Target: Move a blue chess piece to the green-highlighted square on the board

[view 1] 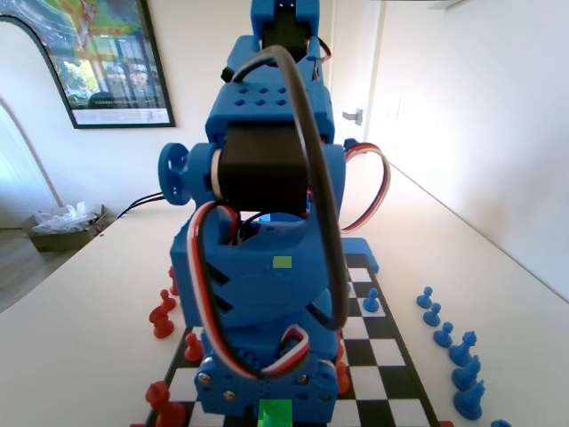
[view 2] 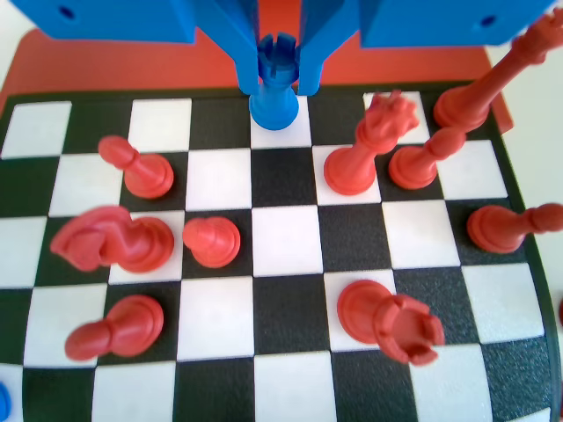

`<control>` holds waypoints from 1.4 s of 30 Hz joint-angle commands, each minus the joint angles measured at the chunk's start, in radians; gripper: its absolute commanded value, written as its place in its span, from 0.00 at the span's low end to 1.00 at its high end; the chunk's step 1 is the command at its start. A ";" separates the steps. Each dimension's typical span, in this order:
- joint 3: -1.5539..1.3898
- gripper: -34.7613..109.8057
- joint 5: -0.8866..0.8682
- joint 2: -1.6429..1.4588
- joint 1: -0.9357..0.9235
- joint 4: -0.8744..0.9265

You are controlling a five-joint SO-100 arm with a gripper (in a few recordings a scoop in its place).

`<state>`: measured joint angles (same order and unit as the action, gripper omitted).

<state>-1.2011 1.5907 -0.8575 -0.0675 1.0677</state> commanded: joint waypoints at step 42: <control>-0.037 0.36 -0.058 -0.186 0.008 -0.058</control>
<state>-1.2533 1.5386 -0.8958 -0.0537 1.0017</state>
